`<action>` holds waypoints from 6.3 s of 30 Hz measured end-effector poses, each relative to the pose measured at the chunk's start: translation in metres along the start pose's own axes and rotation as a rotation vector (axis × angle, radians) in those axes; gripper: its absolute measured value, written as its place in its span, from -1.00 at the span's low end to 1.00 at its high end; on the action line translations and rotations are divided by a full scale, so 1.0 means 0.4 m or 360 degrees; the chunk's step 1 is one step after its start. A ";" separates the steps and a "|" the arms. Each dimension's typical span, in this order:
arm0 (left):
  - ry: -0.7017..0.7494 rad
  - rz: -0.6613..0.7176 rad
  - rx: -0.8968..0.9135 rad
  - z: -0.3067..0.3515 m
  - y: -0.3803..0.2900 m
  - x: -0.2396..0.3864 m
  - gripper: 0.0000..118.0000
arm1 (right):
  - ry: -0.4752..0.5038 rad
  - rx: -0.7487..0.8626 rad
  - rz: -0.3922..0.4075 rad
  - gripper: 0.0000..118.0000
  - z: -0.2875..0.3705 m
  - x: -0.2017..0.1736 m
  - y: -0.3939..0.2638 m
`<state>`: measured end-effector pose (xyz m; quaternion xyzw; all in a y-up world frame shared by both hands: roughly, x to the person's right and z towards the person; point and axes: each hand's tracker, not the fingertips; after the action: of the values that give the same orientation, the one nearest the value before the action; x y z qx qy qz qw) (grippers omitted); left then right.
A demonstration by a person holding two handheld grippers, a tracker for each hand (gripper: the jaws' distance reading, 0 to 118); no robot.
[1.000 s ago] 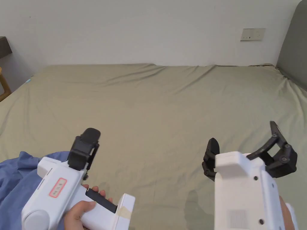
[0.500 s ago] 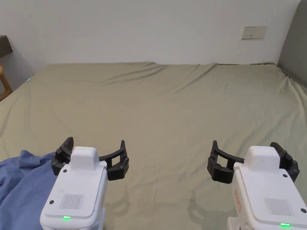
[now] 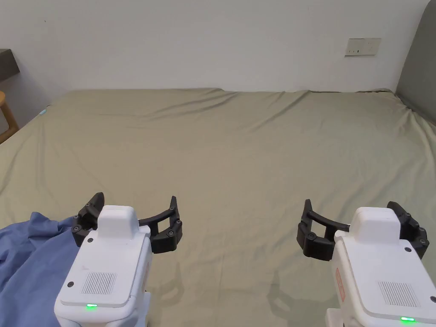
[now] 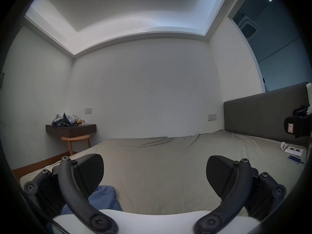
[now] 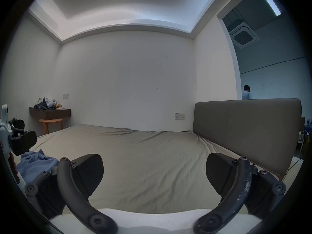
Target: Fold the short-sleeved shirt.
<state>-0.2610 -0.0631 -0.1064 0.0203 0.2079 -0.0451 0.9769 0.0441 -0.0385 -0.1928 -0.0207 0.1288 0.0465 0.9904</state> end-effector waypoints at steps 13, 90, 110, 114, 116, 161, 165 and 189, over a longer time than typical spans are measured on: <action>-0.0009 -0.0021 0.0023 0.003 0.004 0.001 0.98 | 0.0008 0.0003 0.0024 1.00 0.003 -0.006 0.005; 0.0391 0.0359 -0.1424 -0.155 -0.276 -0.671 0.87 | 0.0888 -0.0034 0.0173 -0.99 -0.124 -0.566 0.016; 0.0270 0.0590 -0.1289 -0.124 -0.234 -0.574 -0.93 | 0.0695 -0.0105 0.0149 -0.99 -0.130 -0.381 -0.004; 0.0093 0.0504 -0.1043 -0.138 -0.049 -0.534 -0.94 | 0.0653 -0.0085 0.0106 -0.99 -0.116 -0.324 0.010; -0.0023 0.0343 -0.0882 -0.151 0.072 -0.461 -0.94 | 0.0623 -0.0069 0.0094 -0.99 -0.108 -0.291 0.019; -0.0772 0.0137 -0.1399 -0.293 -0.193 0.316 0.29 | -0.0025 -0.0111 0.0042 -0.99 -0.024 0.191 -0.021; -0.0693 0.0216 -0.1087 -0.259 -0.087 0.274 0.93 | -0.0018 -0.0075 0.0053 -0.99 -0.016 0.180 0.002; -0.0026 0.0133 -0.0164 -0.056 0.106 -0.085 -1.00 | 0.0078 0.0062 0.0054 -0.99 -0.032 0.085 0.088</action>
<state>-0.2971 -0.0167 -0.1121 -0.0217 0.2009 0.0063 0.9794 0.0702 -0.0011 -0.2150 -0.0004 0.1542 0.0601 0.9862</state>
